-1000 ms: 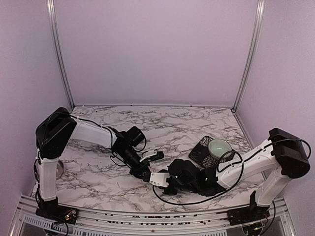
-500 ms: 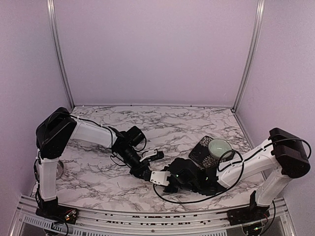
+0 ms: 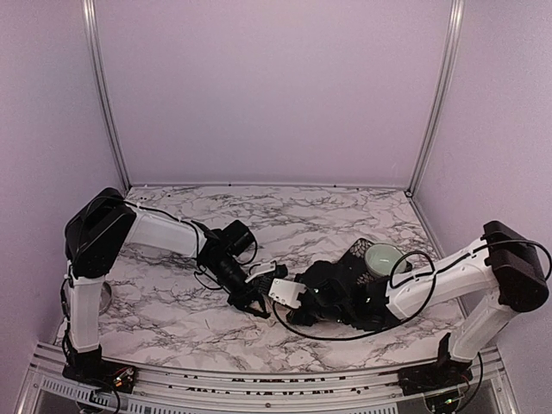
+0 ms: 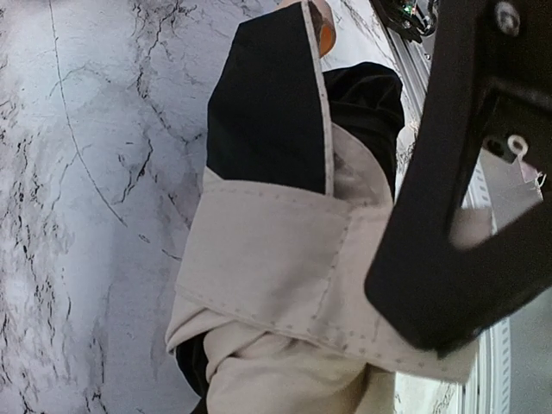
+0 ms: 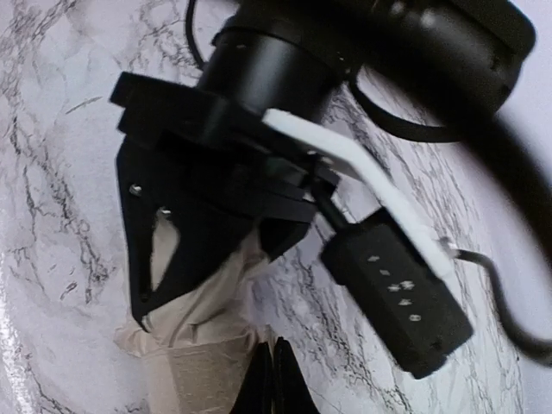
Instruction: Put away the umbrella
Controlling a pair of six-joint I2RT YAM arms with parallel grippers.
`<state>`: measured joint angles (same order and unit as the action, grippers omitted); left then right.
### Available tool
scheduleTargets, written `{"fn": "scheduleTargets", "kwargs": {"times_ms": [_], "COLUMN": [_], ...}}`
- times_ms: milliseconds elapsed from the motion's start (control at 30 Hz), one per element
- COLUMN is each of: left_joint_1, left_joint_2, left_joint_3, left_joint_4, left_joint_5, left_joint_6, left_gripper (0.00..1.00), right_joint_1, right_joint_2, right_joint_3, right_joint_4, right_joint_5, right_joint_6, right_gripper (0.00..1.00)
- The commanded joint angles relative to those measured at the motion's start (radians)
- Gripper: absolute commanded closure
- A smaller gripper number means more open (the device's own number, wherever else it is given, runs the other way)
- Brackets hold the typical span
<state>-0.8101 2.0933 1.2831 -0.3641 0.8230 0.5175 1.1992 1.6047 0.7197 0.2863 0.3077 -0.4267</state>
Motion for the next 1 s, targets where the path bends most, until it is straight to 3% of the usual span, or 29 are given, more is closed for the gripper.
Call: {"fn": "scheduleTargets", "kwargs": {"times_ms": [0, 600, 967], "left_joint_1": [0.002, 0.032, 0.04], "left_joint_2": [0.092, 0.198, 0.223], "left_joint_3": [-0.034, 0.094, 0.133], "left_joint_4": [-0.171, -0.291, -0.34], "left_joint_5": [-0.178, -0.108, -0.098], "left_joint_6": [0.042, 0.028, 0.05], "left_gripper": [1.0, 1.0, 1.0], "right_joint_1": [-0.07, -0.025, 0.055], "right_joint_2": [-0.089, -0.136, -0.007], "right_joint_3": [0.033, -0.003, -0.031], "right_joint_4": [0.028, 0.049, -0.101], "right_joint_5": [-0.017, -0.437, -0.225], "right_joint_6": [0.119, 0.114, 0.009], "right_gripper": [1.0, 1.0, 1.0]}}
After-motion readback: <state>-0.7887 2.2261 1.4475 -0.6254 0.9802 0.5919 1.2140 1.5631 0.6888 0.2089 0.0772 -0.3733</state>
